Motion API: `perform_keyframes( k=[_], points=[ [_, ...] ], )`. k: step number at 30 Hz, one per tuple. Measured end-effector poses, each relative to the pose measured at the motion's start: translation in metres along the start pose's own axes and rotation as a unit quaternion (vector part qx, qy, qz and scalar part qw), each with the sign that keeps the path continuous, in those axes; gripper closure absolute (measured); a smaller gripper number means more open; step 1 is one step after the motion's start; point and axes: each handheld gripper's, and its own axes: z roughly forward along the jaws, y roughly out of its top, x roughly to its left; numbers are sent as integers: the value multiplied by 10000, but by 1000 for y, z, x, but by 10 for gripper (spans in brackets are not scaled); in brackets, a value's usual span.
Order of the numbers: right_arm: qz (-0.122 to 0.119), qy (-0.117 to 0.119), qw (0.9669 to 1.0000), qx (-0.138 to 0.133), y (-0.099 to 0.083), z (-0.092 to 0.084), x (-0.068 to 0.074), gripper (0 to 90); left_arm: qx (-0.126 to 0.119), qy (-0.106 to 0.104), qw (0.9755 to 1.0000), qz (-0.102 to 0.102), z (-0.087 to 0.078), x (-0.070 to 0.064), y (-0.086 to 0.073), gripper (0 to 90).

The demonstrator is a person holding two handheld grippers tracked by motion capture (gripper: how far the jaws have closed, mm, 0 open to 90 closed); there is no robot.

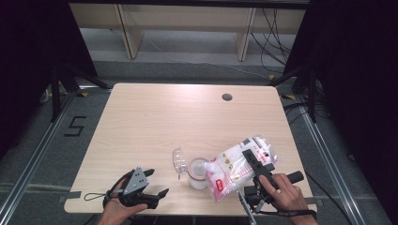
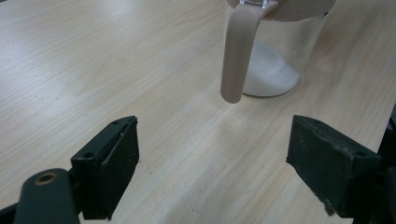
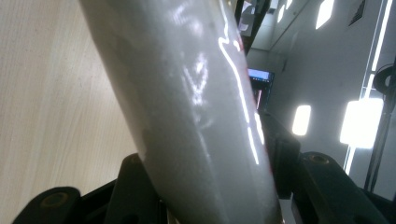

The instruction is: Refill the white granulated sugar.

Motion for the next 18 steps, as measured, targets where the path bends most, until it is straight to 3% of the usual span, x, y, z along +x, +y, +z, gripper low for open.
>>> perform_keyframes(
  k=[1,2,3,5,6,8,9,10,11,13,16,17,18],
  points=[
    [-293,97,9995,50,-1,-1,-4,579,-1,0,10000,-4,0,0,0,164],
    [-75,36,10000,37,-3,-1,0,579,-4,-19,10000,-49,0,0,0,164],
    [-260,62,9996,53,-4,-3,-2,580,-6,-17,10000,-45,0,0,0,164],
    [-238,-33,9997,-7,-4,-4,-1,580,-7,-18,10000,-43,0,0,0,164],
    [-139,103,9998,136,-4,-6,0,580,-6,-20,10000,-43,0,0,0,164],
    [-211,108,9996,119,-3,-6,-2,580,-3,-22,10000,-42,0,-1,0,164],
    [-70,134,9998,112,-3,-6,0,580,-4,-23,10000,-37,0,-1,0,164],
    [-111,17,9999,43,0,-6,-1,580,-6,-24,10000,-36,0,-1,0,164],
    [-97,108,9999,72,0,-6,-1,580,-4,-23,10000,-35,0,-1,0,164],
    [-344,-21,9994,-87,2,-3,-3,581,-5,-22,10000,-39,0,-1,0,164],
    [-86,61,9999,-30,4,-2,-1,582,-3,-19,10000,-28,0,0,0,164],
    [-248,-17,9996,-122,4,0,-3,582,2,-12,10000,-26,-1,0,0,164],
    [-211,68,9997,-32,3,-2,-3,584,0,1,10000,43,-1,1,1,164]
  ],
)
